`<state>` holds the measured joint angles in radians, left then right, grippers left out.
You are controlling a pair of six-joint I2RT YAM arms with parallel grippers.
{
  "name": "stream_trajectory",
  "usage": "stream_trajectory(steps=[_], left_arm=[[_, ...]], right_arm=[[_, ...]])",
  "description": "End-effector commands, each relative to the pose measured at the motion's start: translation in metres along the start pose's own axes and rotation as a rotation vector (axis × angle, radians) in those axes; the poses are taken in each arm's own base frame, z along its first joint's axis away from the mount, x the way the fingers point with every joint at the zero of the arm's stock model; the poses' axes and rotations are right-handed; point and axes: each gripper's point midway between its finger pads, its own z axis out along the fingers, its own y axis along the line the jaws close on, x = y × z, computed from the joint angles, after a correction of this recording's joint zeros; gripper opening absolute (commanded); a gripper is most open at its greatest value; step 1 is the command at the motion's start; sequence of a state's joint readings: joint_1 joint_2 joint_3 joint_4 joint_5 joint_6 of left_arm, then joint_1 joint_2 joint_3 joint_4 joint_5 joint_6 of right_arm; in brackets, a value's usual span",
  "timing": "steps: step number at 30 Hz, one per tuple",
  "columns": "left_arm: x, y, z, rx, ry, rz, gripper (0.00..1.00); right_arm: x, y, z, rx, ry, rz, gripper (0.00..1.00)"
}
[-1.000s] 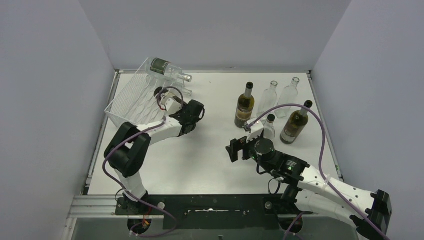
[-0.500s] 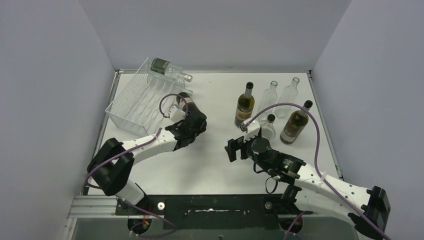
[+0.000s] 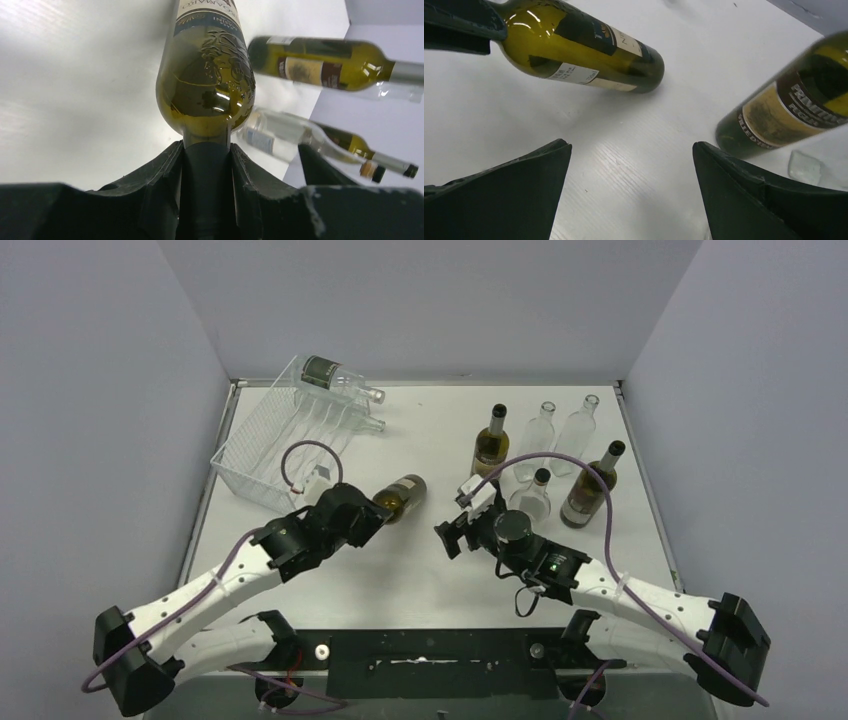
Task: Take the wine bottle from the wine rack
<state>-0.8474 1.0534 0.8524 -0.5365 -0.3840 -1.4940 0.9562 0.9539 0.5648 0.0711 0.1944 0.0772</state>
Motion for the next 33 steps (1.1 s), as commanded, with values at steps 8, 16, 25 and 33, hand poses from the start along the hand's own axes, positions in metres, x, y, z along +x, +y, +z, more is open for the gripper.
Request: stream_trajectory(steps=[8,16,25,33], left_arm=[[0.008,-0.009,-0.061,0.089,0.174,0.100,0.00],[0.014,-0.008,-0.068,0.101,0.220,0.137,0.00],[0.009,-0.016,-0.075,0.128,0.213,0.145,0.00],[0.006,-0.020,-0.076,0.155,0.205,0.136,0.00]], right_arm=[[-0.030,0.089,0.021,-0.526,-0.332,-0.562,0.98],[-0.039,0.096,0.057,-0.486,-0.357,-0.592,0.98],[-0.038,0.111,0.079,-0.559,-0.397,-0.701,0.98],[-0.043,0.114,0.091,-0.567,-0.403,-0.675,0.94]])
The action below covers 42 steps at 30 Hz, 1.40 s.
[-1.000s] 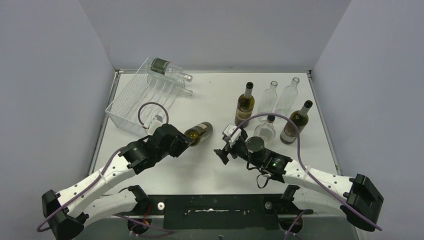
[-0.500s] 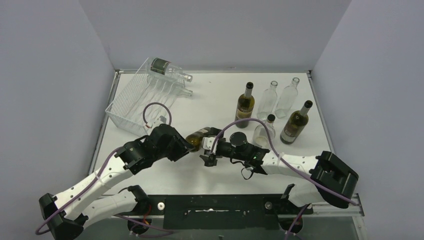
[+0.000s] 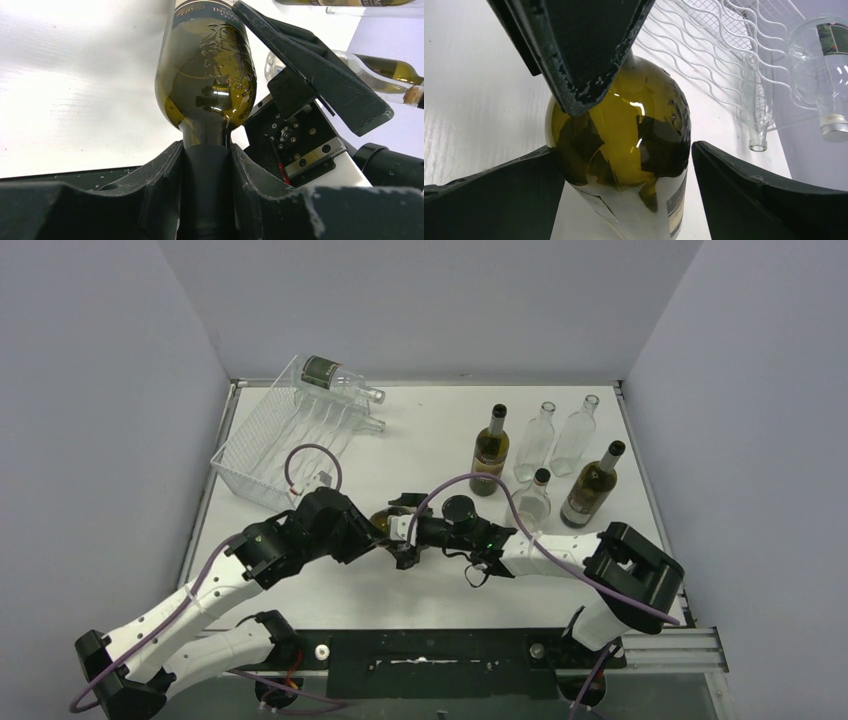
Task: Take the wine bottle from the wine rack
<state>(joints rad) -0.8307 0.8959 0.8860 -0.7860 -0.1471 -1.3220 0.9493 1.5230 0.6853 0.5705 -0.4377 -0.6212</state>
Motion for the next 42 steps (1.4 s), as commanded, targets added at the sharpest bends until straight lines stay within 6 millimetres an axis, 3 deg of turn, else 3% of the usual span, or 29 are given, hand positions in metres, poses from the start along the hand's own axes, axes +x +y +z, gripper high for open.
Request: stream_trajectory(steps=[1,2,8,11,13,17,20,24,28,31,35,42], left_arm=[[-0.018,-0.048,-0.026,0.184,-0.047,-0.015,0.00],[-0.020,-0.049,-0.027,0.189,-0.056,-0.013,0.00],[-0.025,-0.054,-0.031,0.219,-0.075,-0.003,0.33],[-0.027,-0.056,-0.032,0.224,-0.080,0.003,0.59],[-0.032,-0.060,-0.038,0.230,-0.097,0.028,0.81],[-0.053,-0.080,-0.061,0.278,-0.191,0.111,0.84],[-0.078,-0.099,-0.090,0.323,-0.304,0.164,0.84],[-0.109,-0.104,-0.130,0.359,-0.472,0.181,0.85],[-0.122,-0.103,-0.153,0.417,-0.563,0.164,0.85],[-0.118,-0.100,-0.149,0.439,-0.555,0.160,0.85],[-0.105,-0.092,-0.128,0.418,-0.489,0.152,0.85],[-0.089,-0.085,-0.103,0.416,-0.420,0.147,0.86]], right_arm=[[-0.035,-0.024,0.003,0.051,-0.122,-0.040,0.90],[-0.034,-0.021,0.003,0.042,-0.124,-0.031,0.87],[-0.035,-0.013,-0.001,0.057,-0.145,0.025,0.71],[-0.035,-0.020,-0.007,0.121,-0.149,0.045,0.67],[-0.034,-0.024,-0.011,0.152,-0.149,0.064,0.66],[-0.026,-0.028,-0.017,0.205,-0.127,0.102,0.65],[-0.019,-0.036,-0.025,0.287,-0.116,0.163,0.59],[-0.006,-0.066,-0.043,0.495,-0.088,0.301,0.55],[0.000,-0.092,-0.057,0.673,-0.104,0.396,0.54],[0.006,-0.112,-0.066,0.787,-0.144,0.469,0.55],[0.016,-0.134,-0.069,0.844,-0.219,0.561,0.52],[0.007,-0.156,-0.070,0.923,-0.324,0.557,0.50]])
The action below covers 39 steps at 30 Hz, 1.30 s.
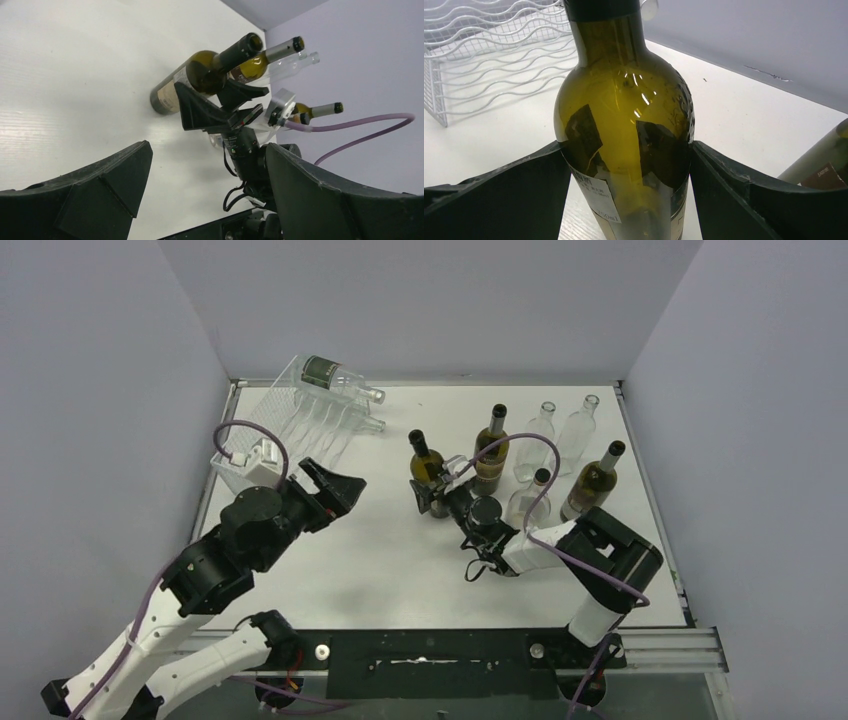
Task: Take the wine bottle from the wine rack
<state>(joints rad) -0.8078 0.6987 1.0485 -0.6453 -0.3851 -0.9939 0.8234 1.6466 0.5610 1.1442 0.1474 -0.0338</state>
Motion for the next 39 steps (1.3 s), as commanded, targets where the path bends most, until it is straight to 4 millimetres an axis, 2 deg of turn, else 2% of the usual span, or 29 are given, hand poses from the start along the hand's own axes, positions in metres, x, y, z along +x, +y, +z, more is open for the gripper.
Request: stream_trajectory(steps=[1,7,17,21,22,24,28,34,39], left_arm=[[-0.002,-0.015,0.003,0.066,-0.009,-0.043,0.86],[0.001,-0.009,0.005,0.058,-0.011,-0.048,0.86],[0.009,-0.007,0.009,0.067,0.004,-0.070,0.86],[0.009,-0.008,0.010,0.067,0.004,-0.067,0.86],[0.009,-0.009,0.011,0.068,0.004,-0.067,0.86],[0.010,-0.008,0.012,0.068,0.008,-0.065,0.86],[0.012,-0.007,0.013,0.064,0.012,-0.065,0.87],[0.011,-0.009,0.014,0.073,0.002,-0.073,0.87],[0.005,-0.008,0.014,0.071,-0.024,-0.043,0.87]], right_arm=[[-0.074,-0.010,0.011,0.071,-0.282,0.121,0.50],[-0.074,-0.012,0.019,0.090,-0.337,0.176,0.51],[-0.039,-0.024,0.007,0.153,-0.263,0.215,0.59],[-0.029,-0.027,0.004,0.174,-0.217,0.218,0.72],[-0.028,-0.027,0.002,0.176,-0.213,0.217,0.78],[-0.028,-0.028,-0.001,0.181,-0.207,0.219,0.88],[-0.033,-0.031,-0.004,0.199,-0.193,0.199,0.99],[-0.030,-0.034,-0.012,0.210,-0.133,0.197,0.98],[-0.010,-0.013,-0.026,0.159,0.025,0.126,0.98]])
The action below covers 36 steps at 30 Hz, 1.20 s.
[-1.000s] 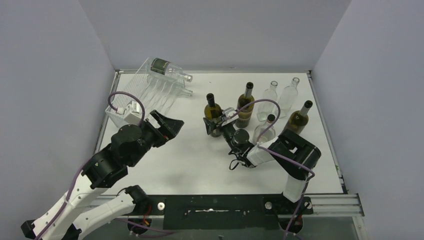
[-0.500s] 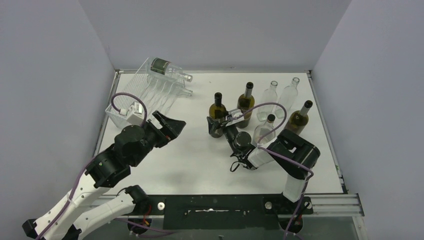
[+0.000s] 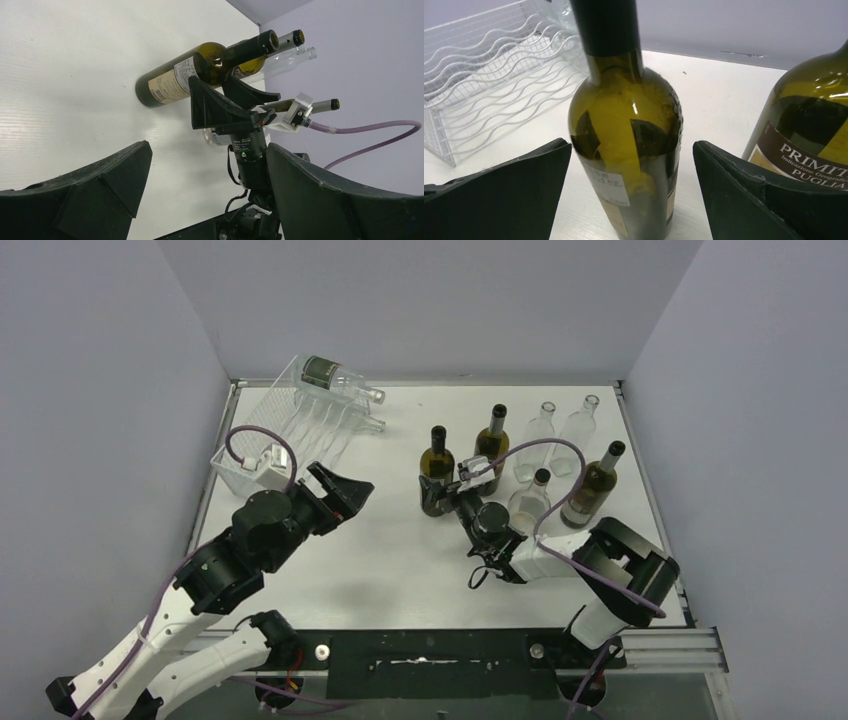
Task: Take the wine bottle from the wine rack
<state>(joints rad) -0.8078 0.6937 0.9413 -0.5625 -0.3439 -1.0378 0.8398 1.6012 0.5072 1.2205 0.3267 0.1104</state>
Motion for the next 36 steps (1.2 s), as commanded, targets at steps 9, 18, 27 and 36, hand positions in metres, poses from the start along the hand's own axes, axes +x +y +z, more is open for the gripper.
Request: stream_trajectory(steps=[9,18,27,36], left_arm=[[-0.028,-0.020,0.000,0.045,-0.098,0.067,0.87],[-0.049,-0.025,-0.006,0.019,-0.157,0.153,0.87],[-0.115,-0.048,-0.034,-0.024,-0.364,0.311,0.87],[-0.149,-0.055,-0.046,-0.071,-0.492,0.411,0.87]], right_arm=[[0.021,-0.013,-0.062,0.078,0.237,-0.080,0.98],[-0.023,0.027,-0.087,-0.143,0.402,-0.084,0.98],[-0.187,0.002,-0.072,0.037,0.229,-0.066,0.98],[-0.288,-0.090,-0.056,0.284,0.140,-0.084,0.97]])
